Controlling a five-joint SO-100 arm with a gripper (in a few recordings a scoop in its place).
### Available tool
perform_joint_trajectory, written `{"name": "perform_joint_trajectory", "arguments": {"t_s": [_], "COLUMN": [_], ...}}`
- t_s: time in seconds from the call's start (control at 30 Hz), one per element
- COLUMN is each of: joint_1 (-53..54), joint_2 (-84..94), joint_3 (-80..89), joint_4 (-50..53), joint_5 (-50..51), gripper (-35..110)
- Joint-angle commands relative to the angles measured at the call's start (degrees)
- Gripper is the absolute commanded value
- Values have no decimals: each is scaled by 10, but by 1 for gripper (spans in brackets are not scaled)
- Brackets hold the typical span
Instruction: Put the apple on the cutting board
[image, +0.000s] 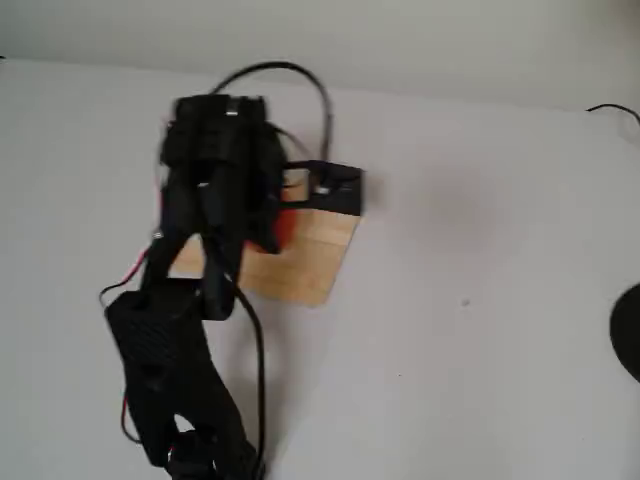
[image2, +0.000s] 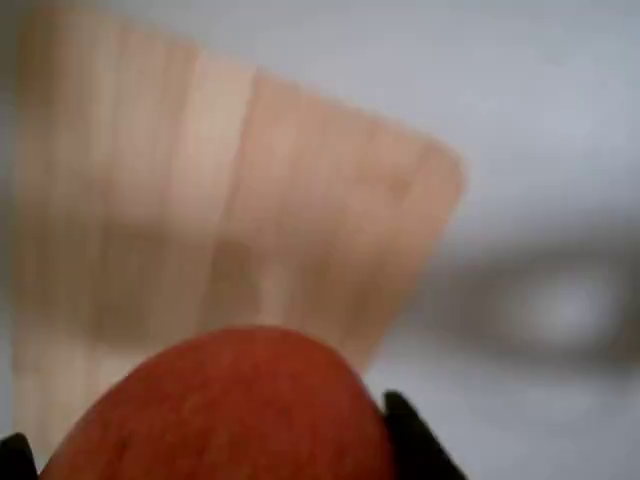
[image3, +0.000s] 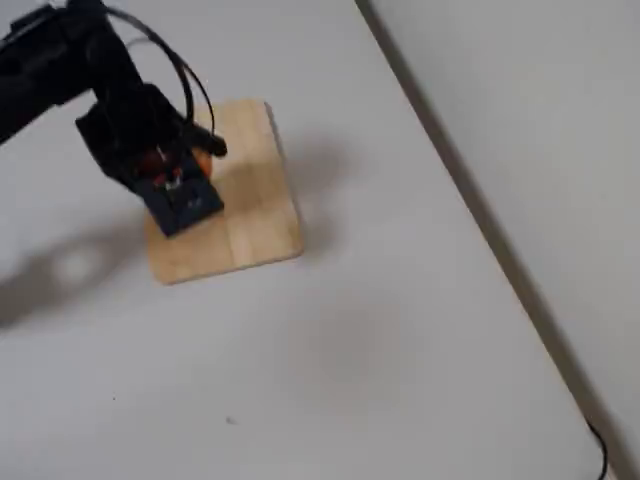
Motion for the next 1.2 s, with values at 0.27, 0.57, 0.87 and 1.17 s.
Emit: {"name": "perform_joint_trajectory", "arguments": {"t_s": [0.27,0.57,0.87,1.17], "joint_1": [-81,-75,-70,-57], "joint_2": [-181,-258,-208,-89], "joint_3": [-239,-276,-301,-245], "joint_4": [-6,-4,34,38], "joint_5": [24,25,25,-20], "gripper": [6,45,65,71]}}
